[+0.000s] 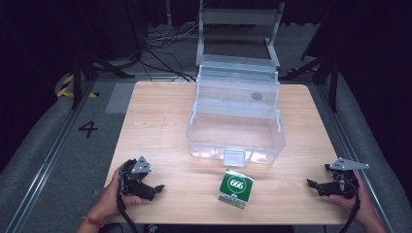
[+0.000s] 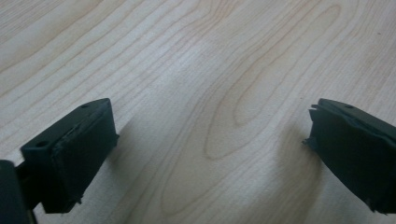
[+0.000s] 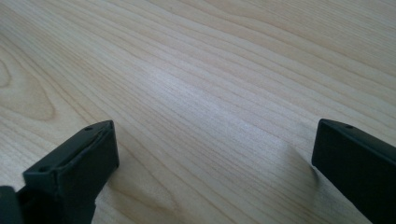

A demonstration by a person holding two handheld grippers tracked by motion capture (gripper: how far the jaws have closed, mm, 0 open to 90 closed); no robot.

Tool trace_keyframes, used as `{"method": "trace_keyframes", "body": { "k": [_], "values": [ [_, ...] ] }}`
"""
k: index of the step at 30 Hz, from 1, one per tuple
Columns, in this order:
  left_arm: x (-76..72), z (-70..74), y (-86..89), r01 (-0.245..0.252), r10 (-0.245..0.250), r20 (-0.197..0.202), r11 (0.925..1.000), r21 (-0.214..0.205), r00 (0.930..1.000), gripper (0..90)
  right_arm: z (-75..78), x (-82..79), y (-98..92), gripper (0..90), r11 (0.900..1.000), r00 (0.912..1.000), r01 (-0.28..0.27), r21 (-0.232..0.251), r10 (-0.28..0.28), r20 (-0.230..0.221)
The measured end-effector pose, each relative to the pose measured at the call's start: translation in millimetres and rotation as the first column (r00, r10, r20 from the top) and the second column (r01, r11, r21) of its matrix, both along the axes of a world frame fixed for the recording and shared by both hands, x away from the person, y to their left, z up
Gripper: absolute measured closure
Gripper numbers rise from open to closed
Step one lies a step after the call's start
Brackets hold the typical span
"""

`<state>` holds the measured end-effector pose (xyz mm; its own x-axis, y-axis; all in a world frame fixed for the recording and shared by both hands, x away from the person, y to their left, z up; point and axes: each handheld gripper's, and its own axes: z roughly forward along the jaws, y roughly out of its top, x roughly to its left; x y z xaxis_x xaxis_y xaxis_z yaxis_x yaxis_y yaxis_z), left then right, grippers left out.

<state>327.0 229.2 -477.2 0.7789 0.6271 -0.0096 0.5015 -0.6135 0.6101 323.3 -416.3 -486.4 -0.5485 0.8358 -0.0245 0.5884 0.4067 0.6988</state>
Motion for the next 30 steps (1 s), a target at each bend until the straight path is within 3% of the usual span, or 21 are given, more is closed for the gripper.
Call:
{"method": "trace_keyframes", "body": {
  "k": [3,6,8,10,15,17,20,21,22,26,27,28,30],
  "values": [
    [-1.4,4.9,-6.0,0.071,-0.071,0.011,0.9975,0.005,0.9974,21.0,1.0,-1.0,-1.0,5.2,1.0,1.0,-0.003,0.001,0.003,0.007],
    [-3.2,7.4,-11.6,0.084,-0.084,0.012,0.9961,0.028,0.9964,16.0,4.3,-3.3,0.1,21.8,0.9999,0.9997,-0.014,0.004,0.014,0.019],
    [-4.9,9.7,-13.2,0.09,-0.09,0.013,0.9958,0.018,0.9958,20.6,6.9,-3.8,4.2,18.0,0.9996,0.9995,-0.027,-0.01,0.027,0.017],
    [-8.1,14.2,-16.0,0.104,-0.104,0.023,0.9945,0.001,0.9943,16.7,10.0,-4.3,10.7,22.4,0.9986,0.999,-0.043,-0.03,0.043,0.009],
    [-14.4,22.8,-25.6,0.134,-0.133,0.048,0.9909,-0.011,0.9899,17.9,26.0,-12.9,34.8,35.4,0.9923,0.9925,-0.117,-0.043,0.118,0.032],
    [-17.5,26.7,-34.3,0.162,-0.161,0.059,0.9868,-0.008,0.9852,19.6,32.2,-18.0,46.4,36.5,0.9883,0.9878,-0.149,-0.034,0.15,0.042],
    [-18.9,29.6,-43.8,0.186,-0.186,0.033,0.9823,-0.018,0.982,22.7,36.1,-22.3,58.1,37.6,0.9837,0.9827,-0.177,-0.03,0.178,0.048],
    [-20.8,30.7,-49.4,0.207,-0.207,0.042,0.9783,0.005,0.9774,22.7,38.2,-25.0,67.1,39.2,0.9806,0.9792,-0.192,-0.038,0.194,0.058],
    [-22.0,31.8,-56.5,0.222,-0.222,0.048,0.975,0.015,0.9738,22.8,41.2,-29.7,82.0,40.5,0.9704,0.9685,-0.24,-0.028,0.241,0.062],
    [-22.9,33.5,-69.1,0.25,-0.25,0.048,0.9681,-0.011,0.9672,22.7,44.1,-34.4,98.4,45.2,0.9589,0.9561,-0.283,-0.025,0.284,0.074],
    [-22.7,33.8,-72.9,0.261,-0.259,0.048,0.9653,-0.019,0.9645,21.2,45.6,-37.5,110.9,53.5,0.9424,0.9403,-0.335,-0.007,0.334,0.065],
    [-22.3,34.2,-76.4,0.269,-0.268,0.042,0.9628,-0.026,0.9625,21.2,45.6,-37.5,110.9,53.5,0.9424,0.9403,-0.335,-0.007,0.334,0.065],
    [-22.1,34.5,-84.0,0.283,-0.282,0.038,0.9588,-0.024,0.9587,20.4,46.7,-40.0,123.0,58.5,0.9218,0.9202,-0.388,0.005,0.387,0.062]
  ]
}}
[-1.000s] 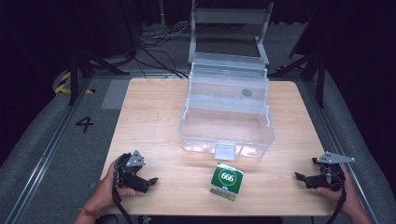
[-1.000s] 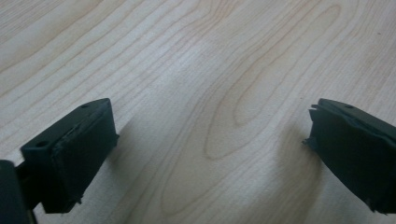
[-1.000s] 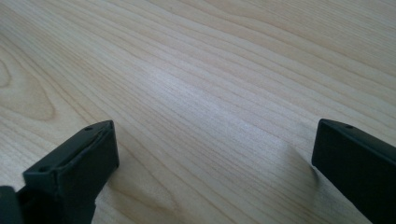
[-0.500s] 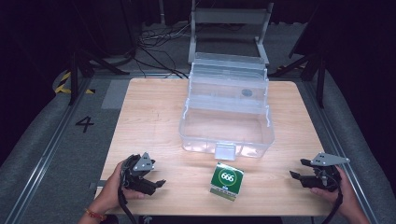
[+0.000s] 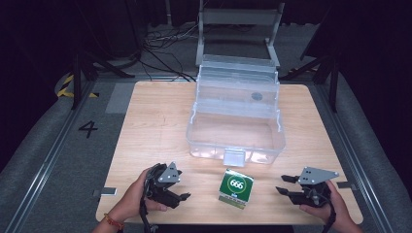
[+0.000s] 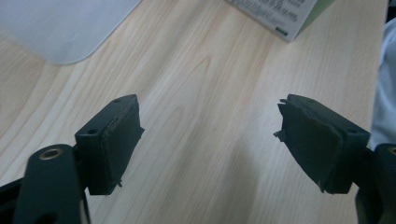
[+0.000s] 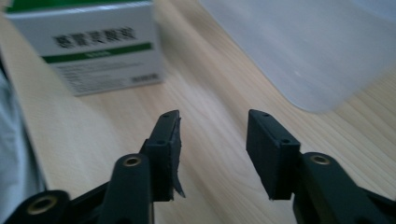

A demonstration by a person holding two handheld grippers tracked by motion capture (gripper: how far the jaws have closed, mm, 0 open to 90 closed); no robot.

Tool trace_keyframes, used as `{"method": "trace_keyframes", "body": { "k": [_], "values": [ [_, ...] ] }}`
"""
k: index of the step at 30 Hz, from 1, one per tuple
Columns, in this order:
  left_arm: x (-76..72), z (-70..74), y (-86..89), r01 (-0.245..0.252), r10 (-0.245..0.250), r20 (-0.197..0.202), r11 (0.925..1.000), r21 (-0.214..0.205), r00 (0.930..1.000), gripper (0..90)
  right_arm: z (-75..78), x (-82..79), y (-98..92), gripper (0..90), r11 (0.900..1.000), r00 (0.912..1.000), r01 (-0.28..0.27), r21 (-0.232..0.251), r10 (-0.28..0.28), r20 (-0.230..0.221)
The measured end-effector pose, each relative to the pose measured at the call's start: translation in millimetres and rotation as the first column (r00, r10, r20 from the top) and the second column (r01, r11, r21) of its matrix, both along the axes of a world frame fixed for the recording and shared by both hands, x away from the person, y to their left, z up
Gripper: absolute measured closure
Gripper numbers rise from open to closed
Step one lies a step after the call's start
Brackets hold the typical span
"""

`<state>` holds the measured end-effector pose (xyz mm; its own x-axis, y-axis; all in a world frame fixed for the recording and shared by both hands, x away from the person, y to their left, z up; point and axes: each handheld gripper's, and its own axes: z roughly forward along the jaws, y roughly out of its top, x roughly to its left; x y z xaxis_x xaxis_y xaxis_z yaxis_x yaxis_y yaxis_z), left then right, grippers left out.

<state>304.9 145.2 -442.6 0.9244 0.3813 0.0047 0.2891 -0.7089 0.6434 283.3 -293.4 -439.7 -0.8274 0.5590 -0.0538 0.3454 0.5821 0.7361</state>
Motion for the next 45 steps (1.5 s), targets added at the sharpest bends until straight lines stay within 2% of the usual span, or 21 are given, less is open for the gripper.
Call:
{"method": "trace_keyframes", "body": {
  "k": [4,7,10,13,16,18,21,23,26,30,33,37,39,42,45],
  "values": [
    [-0.5,3.0,-16.2,0.047,-0.048,0.032,0.9976,0.05,0.9983,20.3,0.9,-1.9,28.9,66.8,0.9968,0.9971,-0.076,-0.024,0.077,0.002],
    [-1.4,7.0,-25.9,0.073,-0.075,0.038,0.9959,0.054,0.9964,20.4,1.8,-0.3,49.7,70.3,0.9927,0.9932,-0.115,-0.038,0.115,0.015],
    [-1.9,10.1,-31.5,0.075,-0.076,0.03,0.9963,0.043,0.9966,20.1,1.2,3.2,60.7,71.3,0.9903,0.9902,-0.137,-0.023,0.138,0.021],
    [-1.6,12.4,-33.9,0.052,-0.053,0.029,0.9978,0.041,0.9982,19.7,-0.8,6.0,67.7,71.4,0.9892,0.9893,-0.144,-0.028,0.144,0.023],
    [0.5,13.7,-35.2,0.038,-0.038,-0.002,0.9983,0.044,0.9993,19.6,-0.4,8.9,72.8,71.4,0.9896,0.9894,-0.143,-0.021,0.143,0.025],
    [0.9,14.3,-36.2,0.054,-0.054,-0.011,0.9971,0.054,0.9985,22.8,1.2,10.6,77.4,71.2,0.9887,0.9883,-0.149,-0.02,0.149,0.031],
    [-0.5,15.0,-39.0,0.071,-0.068,-0.04,0.9928,0.096,0.9969,23.1,3.8,12.9,83.9,70.6,0.9864,0.9856,-0.163,-0.023,0.164,0.041],
    [-2.6,17.2,-41.8,0.07,-0.066,-0.033,0.9883,0.136,0.9973,23.6,5.8,15.1,88.7,69.7,0.9866,0.9855,-0.163,-0.017,0.163,0.046],
    [-4.0,22.7,-43.4,0.095,-0.092,-0.034,0.9887,0.116,0.9952,24.4,7.0,18.3,94.7,67.9,0.9853,0.9842,-0.17,-0.021,0.171,0.048],
    [-3.9,28.9,-44.6,0.106,-0.104,-0.028,0.9874,0.117,0.9942,23.7,6.1,23.1,102.6,65.5,0.9832,0.9824,-0.181,-0.019,0.182,0.042],
    [-2.9,36.8,-45.7,0.102,-0.102,-0.006,0.9897,0.1,0.9947,21.9,5.2,28.3,107.4,64.2,0.9824,0.9816,-0.184,-0.03,0.186,0.044],
    [-0.5,43.3,-47.9,0.109,-0.11,0.008,0.9898,0.091,0.9939,18.0,5.1,33.9,110.9,63.8,0.9811,0.9806,-0.192,-0.019,0.193,0.033],
    [-0.2,45.6,-49.5,0.104,-0.106,0.016,0.9904,0.092,0.9942,16.2,5.2,34.6,112.0,63.6,0.9816,0.9811,-0.189,-0.023,0.19,0.035],
    [0.4,49.8,-55.4,0.09,-0.095,0.037,0.9885,0.121,0.9948,16.0,4.3,37.6,115.5,63.6,0.9819,0.9813,-0.188,-0.025,0.189,0.04],
    [1.9,51.7,-61.7,0.111,-0.116,0.027,0.9847,0.134,0.9929,16.5,3.4,39.9,119.8,63.4,0.9821,0.9816,-0.186,-0.029,0.187,0.037]
  ]
}}
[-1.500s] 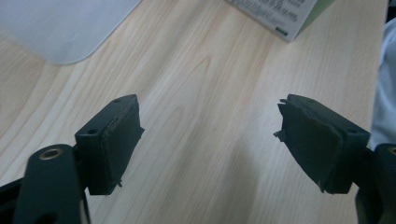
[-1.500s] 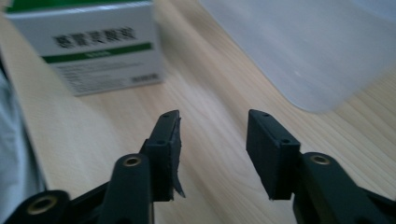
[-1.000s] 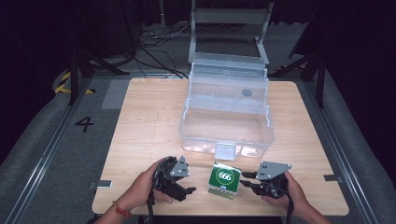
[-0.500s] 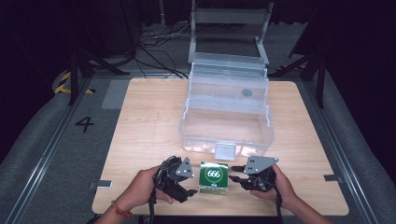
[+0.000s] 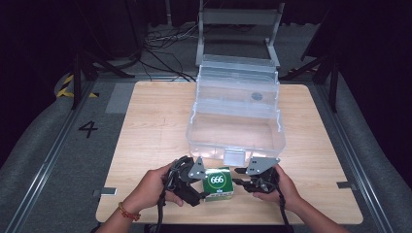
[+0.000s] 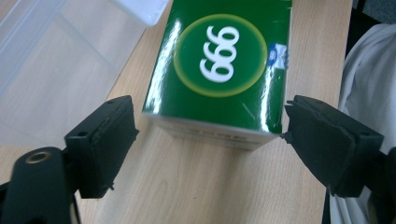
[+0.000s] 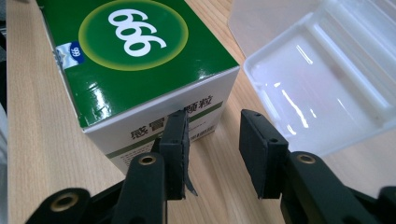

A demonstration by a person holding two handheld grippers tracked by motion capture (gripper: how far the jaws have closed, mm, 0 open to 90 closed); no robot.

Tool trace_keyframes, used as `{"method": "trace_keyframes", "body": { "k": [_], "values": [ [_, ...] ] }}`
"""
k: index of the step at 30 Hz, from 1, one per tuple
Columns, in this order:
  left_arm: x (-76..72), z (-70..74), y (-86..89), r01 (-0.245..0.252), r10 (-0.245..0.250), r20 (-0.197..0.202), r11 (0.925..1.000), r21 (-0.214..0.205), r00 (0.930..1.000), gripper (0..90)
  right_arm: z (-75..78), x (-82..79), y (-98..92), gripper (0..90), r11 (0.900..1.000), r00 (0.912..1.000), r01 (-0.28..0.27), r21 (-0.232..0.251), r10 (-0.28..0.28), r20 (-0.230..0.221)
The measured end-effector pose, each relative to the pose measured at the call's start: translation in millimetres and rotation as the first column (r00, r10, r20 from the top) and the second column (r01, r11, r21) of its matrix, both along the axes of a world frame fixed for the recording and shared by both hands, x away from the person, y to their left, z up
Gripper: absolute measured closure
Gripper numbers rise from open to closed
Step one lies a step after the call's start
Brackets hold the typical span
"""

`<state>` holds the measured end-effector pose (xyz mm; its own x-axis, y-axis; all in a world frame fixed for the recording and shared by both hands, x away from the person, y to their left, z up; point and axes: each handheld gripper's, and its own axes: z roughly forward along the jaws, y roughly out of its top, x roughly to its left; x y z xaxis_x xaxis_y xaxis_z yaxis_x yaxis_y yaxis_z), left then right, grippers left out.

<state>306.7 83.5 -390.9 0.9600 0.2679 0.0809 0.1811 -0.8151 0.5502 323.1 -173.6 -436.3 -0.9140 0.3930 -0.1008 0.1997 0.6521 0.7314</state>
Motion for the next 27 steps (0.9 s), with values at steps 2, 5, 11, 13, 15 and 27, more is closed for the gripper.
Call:
{"method": "trace_keyframes", "body": {
  "k": [2,5,11,13,15,27],
  "values": [
    [2.8,0.8,-6.1,0.011,-0.011,-0.006,0.9999,-0.002,0.9999,16.6,-0.1,1.9,3.3,63.2,1.0,0.9999,-0.006,-0.002,0.006,0.009],
    [5.3,-0.2,-10.1,0.008,-0.008,-0.011,1.0,0.001,0.9999,16.8,-0.2,2.2,5.9,62.6,0.9999,0.9998,-0.016,-0.003,0.016,0.01],
    [12.9,-5.1,-21.7,0.035,-0.034,-0.034,0.9982,0.048,0.9989,15.1,0.0,3.7,8.2,61.7,0.9998,0.9998,-0.017,-0.007,0.017,0.013],
    [15.2,-6.3,-23.7,0.038,-0.035,-0.05,0.9976,0.057,0.9981,15.1,-0.1,4.4,8.0,61.2,0.9998,0.9998,-0.019,-0.006,0.019,0.011],
    [16.7,-7.6,-26.1,0.044,-0.041,-0.054,0.9966,0.069,0.9977,14.8,-0.3,4.7,8.2,61.1,0.9998,0.9997,-0.019,-0.006,0.019,0.014],
    [18.3,-17.5,-37.0,0.071,-0.062,-0.056,0.9837,0.165,0.9965,12.6,-1.1,7.0,12.0,60.0,0.9996,0.9996,-0.027,-0.005,0.027,0.007]
  ]
}}
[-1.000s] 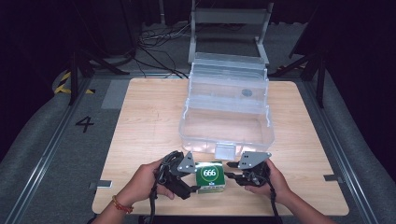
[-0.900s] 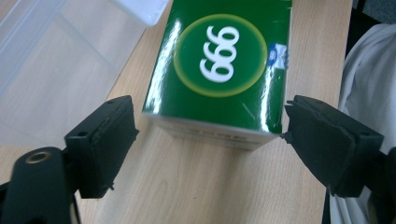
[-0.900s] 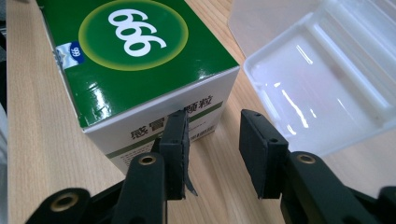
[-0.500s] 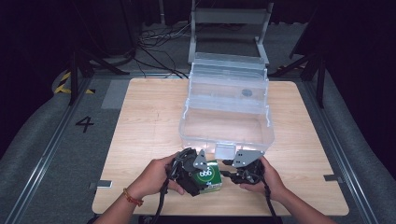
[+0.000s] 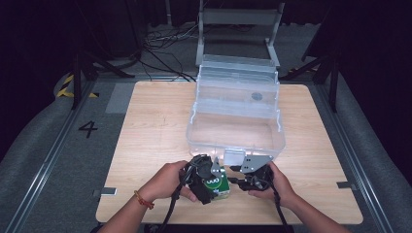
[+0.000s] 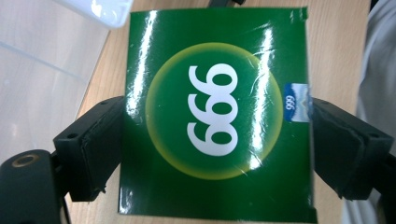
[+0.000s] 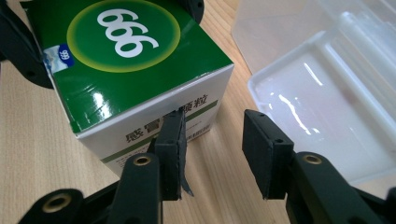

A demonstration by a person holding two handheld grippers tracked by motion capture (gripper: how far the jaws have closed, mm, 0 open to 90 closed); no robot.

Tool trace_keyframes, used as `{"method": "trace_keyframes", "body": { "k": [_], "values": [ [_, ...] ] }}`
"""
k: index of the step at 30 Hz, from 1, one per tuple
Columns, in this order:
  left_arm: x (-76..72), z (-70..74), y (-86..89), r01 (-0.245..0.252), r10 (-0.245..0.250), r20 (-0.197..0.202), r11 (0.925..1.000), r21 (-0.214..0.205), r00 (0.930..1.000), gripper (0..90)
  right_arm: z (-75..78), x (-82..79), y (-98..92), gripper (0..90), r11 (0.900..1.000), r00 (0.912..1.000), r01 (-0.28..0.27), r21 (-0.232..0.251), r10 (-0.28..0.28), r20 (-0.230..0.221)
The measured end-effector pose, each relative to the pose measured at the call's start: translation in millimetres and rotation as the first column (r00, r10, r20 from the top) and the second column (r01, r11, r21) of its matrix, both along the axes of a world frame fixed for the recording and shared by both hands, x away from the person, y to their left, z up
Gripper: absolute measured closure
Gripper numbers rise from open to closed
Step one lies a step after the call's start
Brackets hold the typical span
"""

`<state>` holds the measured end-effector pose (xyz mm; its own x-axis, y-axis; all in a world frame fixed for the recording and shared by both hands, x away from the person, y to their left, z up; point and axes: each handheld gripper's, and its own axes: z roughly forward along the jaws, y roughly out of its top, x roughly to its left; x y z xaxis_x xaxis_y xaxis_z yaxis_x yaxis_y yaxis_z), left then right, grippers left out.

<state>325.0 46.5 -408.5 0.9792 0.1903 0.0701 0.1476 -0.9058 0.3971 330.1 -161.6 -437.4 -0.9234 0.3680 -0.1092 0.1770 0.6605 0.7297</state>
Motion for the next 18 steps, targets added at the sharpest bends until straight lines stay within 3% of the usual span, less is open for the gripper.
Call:
{"method": "trace_keyframes", "body": {
  "k": [5,9,12,18],
  "values": [
    [1.8,-4.1,1.1,-0.007,0.008,-0.031,0.9989,0.047,0.9995,12.1,-0.1,-0.3,6.3,59.1,0.9999,0.9999,-0.011,-0.004,0.011,0.007],
    [2.5,-8.3,3.6,0.004,0.002,-0.066,0.9968,0.08,0.9978,11.6,-2.1,-2.9,6.9,57.3,0.9996,0.9999,-0.013,0.024,0.013,0.002],
    [1.6,-10.7,2.0,0.029,-0.022,-0.056,0.9926,0.118,0.9982,12.2,-2.4,-4.8,7.2,53.8,0.9996,0.9998,-0.021,0.019,0.021,0.002],
    [2.6,-10.2,1.2,0.048,-0.038,-0.067,0.9877,0.149,0.997,13.1,6.7,-10.6,-13.8,48.3,0.9996,0.9998,-0.02,0.021,0.019,0.01]
  ]
}}
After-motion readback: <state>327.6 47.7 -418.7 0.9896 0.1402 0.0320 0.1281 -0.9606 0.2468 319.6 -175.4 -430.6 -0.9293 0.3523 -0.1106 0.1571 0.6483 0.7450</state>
